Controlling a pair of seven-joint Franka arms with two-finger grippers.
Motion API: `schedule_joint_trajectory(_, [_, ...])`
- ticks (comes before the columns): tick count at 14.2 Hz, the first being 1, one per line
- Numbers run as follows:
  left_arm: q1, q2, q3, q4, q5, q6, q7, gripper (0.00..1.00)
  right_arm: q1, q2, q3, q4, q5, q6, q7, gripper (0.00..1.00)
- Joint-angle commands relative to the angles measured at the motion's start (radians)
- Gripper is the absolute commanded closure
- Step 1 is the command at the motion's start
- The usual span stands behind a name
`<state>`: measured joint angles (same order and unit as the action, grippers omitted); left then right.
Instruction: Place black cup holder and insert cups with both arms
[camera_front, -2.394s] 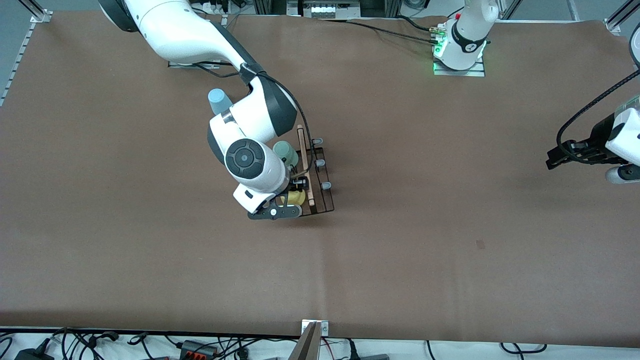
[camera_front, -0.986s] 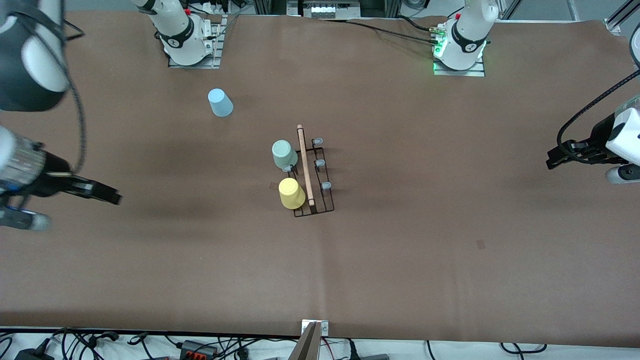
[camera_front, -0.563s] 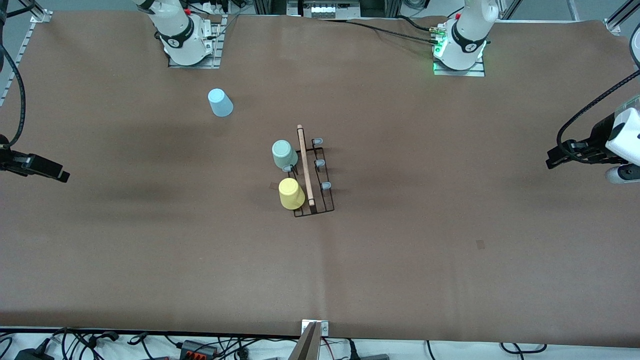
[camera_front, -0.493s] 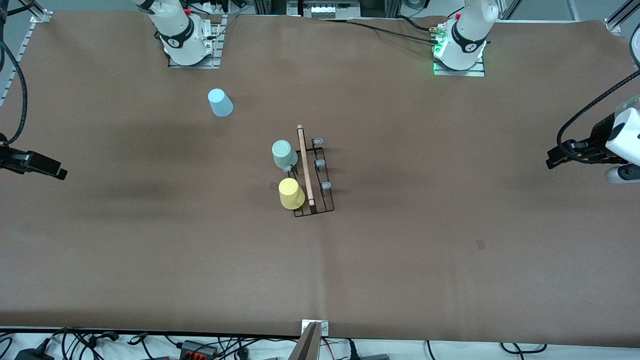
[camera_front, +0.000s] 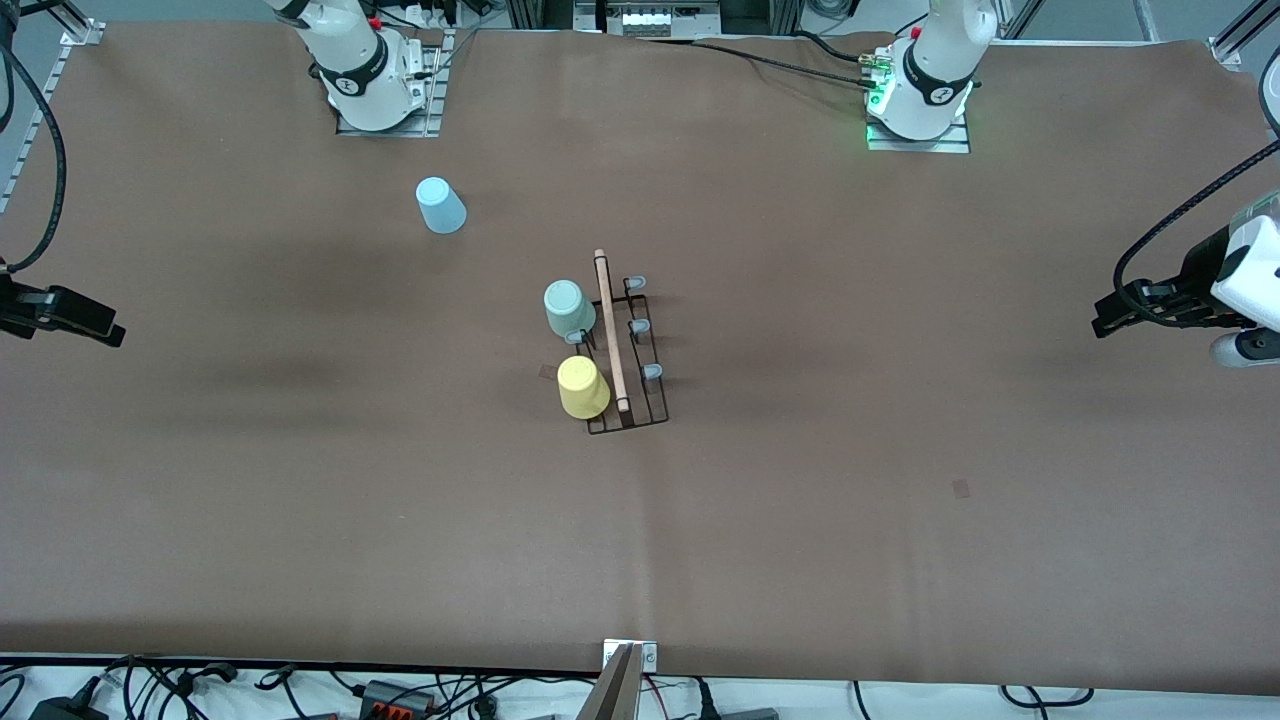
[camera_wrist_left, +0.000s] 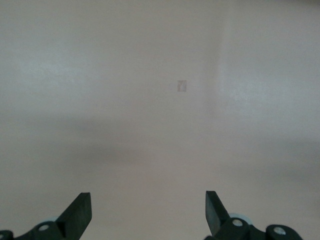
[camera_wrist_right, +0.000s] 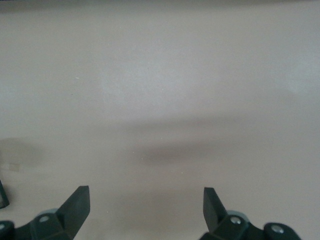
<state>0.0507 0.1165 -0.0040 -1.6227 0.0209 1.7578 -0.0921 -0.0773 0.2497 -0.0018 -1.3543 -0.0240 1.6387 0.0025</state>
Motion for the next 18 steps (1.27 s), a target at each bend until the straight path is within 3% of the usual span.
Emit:
schedule_joint_trajectory(1, [0.012, -0.005, -0.010, 0.011, -0.015, -0.018, 0.006, 0.00, -0.004, -0.067, 0.011, -0.084, -0.019, 0.016, -0.015, 0.00])
schedule_joint_trajectory(6, [0.011, -0.006, -0.010, 0.011, -0.015, -0.018, 0.006, 0.00, -0.004, -0.211, 0.013, -0.339, -0.017, 0.148, -0.015, 0.00])
schedule_joint_trajectory(12, [0.011, -0.006, -0.010, 0.011, -0.015, -0.018, 0.006, 0.00, -0.004, -0.254, 0.016, -0.326, -0.017, 0.057, -0.019, 0.00])
schedule_joint_trajectory(18, [0.011, -0.006, -0.010, 0.011, -0.015, -0.018, 0.006, 0.00, -0.004, -0.260, 0.016, -0.325, -0.002, 0.049, -0.022, 0.00])
